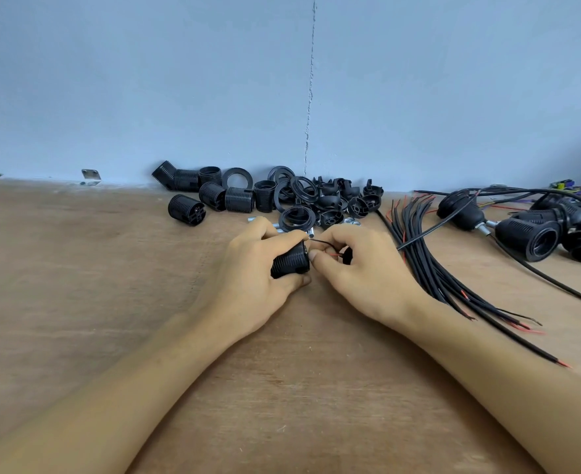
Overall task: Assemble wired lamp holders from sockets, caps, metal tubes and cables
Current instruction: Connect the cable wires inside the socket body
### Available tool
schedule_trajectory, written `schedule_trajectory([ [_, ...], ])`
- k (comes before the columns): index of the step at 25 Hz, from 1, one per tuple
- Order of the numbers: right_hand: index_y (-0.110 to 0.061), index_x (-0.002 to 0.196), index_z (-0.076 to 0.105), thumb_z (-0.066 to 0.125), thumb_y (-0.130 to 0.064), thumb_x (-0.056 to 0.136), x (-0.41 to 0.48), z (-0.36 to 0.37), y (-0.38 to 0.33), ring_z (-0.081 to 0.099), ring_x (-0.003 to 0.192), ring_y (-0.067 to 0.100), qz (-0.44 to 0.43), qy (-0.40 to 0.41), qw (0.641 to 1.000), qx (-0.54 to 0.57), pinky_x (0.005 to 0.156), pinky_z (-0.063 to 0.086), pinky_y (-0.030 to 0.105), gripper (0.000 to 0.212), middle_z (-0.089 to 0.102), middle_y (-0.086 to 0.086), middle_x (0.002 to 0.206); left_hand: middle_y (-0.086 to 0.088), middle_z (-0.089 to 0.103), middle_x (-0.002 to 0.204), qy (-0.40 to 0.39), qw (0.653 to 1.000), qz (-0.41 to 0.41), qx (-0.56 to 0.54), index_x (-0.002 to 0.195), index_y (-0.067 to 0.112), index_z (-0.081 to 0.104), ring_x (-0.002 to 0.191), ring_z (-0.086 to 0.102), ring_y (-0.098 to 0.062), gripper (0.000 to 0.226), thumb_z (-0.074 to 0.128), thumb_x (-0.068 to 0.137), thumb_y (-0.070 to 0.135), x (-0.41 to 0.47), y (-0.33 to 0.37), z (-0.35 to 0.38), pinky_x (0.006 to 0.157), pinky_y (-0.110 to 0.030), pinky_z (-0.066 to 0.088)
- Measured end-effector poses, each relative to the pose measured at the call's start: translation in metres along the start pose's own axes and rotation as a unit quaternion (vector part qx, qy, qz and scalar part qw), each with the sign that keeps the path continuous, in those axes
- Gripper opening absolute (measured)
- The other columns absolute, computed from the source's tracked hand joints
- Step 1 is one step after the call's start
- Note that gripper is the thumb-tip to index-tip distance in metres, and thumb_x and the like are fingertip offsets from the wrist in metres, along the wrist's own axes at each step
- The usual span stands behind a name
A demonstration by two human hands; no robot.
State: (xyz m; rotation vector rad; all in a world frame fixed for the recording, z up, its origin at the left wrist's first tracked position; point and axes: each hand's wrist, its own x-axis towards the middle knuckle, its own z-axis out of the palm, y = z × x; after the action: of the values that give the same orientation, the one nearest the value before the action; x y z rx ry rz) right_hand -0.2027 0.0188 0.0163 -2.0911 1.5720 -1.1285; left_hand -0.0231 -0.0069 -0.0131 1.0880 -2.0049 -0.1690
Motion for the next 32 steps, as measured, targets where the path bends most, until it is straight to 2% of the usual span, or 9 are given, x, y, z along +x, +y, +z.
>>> schedule_trajectory([
  [3, -0.024, 0.079, 0.070, 0.068, -0.014, 0.086, -0.002, -0.001, -0.002, 0.054, 0.062, 0.001, 0.026, 0.008, 0.999, 0.038, 0.060, 0.041, 0.011, 0.012, 0.064, -0.007, 0.069, 0.009, 0.052, 0.093, -0.002, 1.000, 0.010, 0.007, 0.121, 0.032, 0.074, 0.083, 0.049, -0.004, 0.048, 0.089, 0.076, 0.028, 0.002, 0.003, -0.002, 0.071, -0.004, 0.035],
  [6, -0.025, 0.077, 0.067, 0.068, -0.014, 0.082, -0.002, -0.004, -0.001, 0.058, 0.072, 0.006, 0.031, -0.004, 0.999, 0.031, 0.064, 0.042, 0.010, 0.012, 0.066, -0.007, 0.072, 0.010, 0.053, 0.096, -0.012, 1.000, 0.010, -0.003, 0.124, 0.032, 0.073, 0.086, 0.052, -0.006, 0.051, 0.089, 0.077, 0.024, 0.001, 0.003, -0.003, 0.072, -0.004, 0.035],
  [13, -0.030, 0.079, 0.065, 0.067, -0.016, 0.089, 0.002, -0.010, 0.005, 0.060, 0.076, 0.002, -0.029, -0.056, 0.998, -0.022, 0.069, 0.037, 0.009, 0.018, 0.067, -0.011, 0.074, 0.013, 0.057, 0.103, -0.003, 1.000, 0.016, 0.000, 0.128, 0.033, 0.071, 0.093, 0.051, 0.000, 0.057, 0.090, 0.075, 0.025, 0.001, -0.003, 0.000, 0.080, 0.001, 0.034],
  [15, -0.031, 0.081, 0.064, 0.066, -0.018, 0.092, 0.002, -0.009, 0.007, 0.059, 0.075, 0.004, -0.048, -0.057, 0.996, -0.037, 0.076, 0.039, 0.018, 0.017, 0.065, -0.012, 0.073, 0.015, 0.056, 0.105, -0.006, 1.000, 0.025, 0.013, 0.128, 0.035, 0.070, 0.092, 0.053, -0.001, 0.058, 0.090, 0.075, 0.027, 0.001, -0.005, -0.001, 0.079, -0.004, 0.036],
  [18, -0.029, 0.077, 0.061, 0.064, -0.019, 0.093, 0.002, -0.007, 0.007, 0.055, 0.072, 0.013, -0.055, -0.057, 0.996, -0.045, 0.079, 0.038, 0.033, 0.019, 0.058, -0.010, 0.069, 0.018, 0.054, 0.105, -0.006, 0.999, 0.034, 0.021, 0.128, 0.036, 0.069, 0.092, 0.054, -0.002, 0.058, 0.090, 0.075, 0.028, 0.000, -0.007, -0.002, 0.079, -0.011, 0.040],
  [23, -0.025, 0.072, 0.053, 0.061, -0.018, 0.094, 0.001, -0.005, 0.005, 0.049, 0.068, 0.015, -0.039, -0.059, 0.997, -0.034, 0.069, 0.029, 0.027, 0.025, 0.053, -0.006, 0.065, 0.017, 0.055, 0.102, 0.001, 0.999, 0.034, -0.002, 0.125, 0.033, 0.071, 0.092, 0.054, 0.000, 0.057, 0.091, 0.072, 0.024, -0.001, -0.006, -0.001, 0.082, -0.004, 0.039],
  [25, -0.019, 0.073, 0.055, 0.060, -0.017, 0.094, 0.001, -0.005, 0.005, 0.048, 0.067, 0.016, -0.042, -0.061, 0.997, -0.036, 0.068, 0.029, 0.028, 0.022, 0.051, -0.005, 0.065, 0.017, 0.054, 0.100, 0.002, 0.999, 0.036, -0.006, 0.125, 0.031, 0.071, 0.091, 0.053, 0.000, 0.057, 0.092, 0.072, 0.022, -0.001, -0.005, 0.000, 0.081, -0.003, 0.039],
  [28, -0.007, 0.080, 0.060, 0.059, -0.015, 0.094, 0.002, -0.004, 0.006, 0.050, 0.070, 0.021, -0.053, -0.062, 0.996, -0.039, 0.071, 0.033, 0.032, 0.016, 0.057, 0.004, 0.069, 0.017, 0.054, 0.099, -0.001, 0.999, 0.037, -0.003, 0.125, 0.030, 0.072, 0.090, 0.053, 0.000, 0.057, 0.092, 0.072, 0.020, 0.000, -0.004, 0.000, 0.080, -0.004, 0.039],
  [32, -0.009, 0.080, 0.060, 0.058, -0.014, 0.094, 0.002, -0.004, 0.007, 0.049, 0.069, 0.019, -0.058, -0.061, 0.996, -0.038, 0.071, 0.031, 0.030, 0.015, 0.055, 0.001, 0.067, 0.013, 0.056, 0.100, -0.005, 0.999, 0.042, 0.003, 0.124, 0.029, 0.072, 0.089, 0.055, -0.003, 0.056, 0.091, 0.072, 0.020, 0.000, -0.002, -0.001, 0.078, -0.009, 0.040],
])
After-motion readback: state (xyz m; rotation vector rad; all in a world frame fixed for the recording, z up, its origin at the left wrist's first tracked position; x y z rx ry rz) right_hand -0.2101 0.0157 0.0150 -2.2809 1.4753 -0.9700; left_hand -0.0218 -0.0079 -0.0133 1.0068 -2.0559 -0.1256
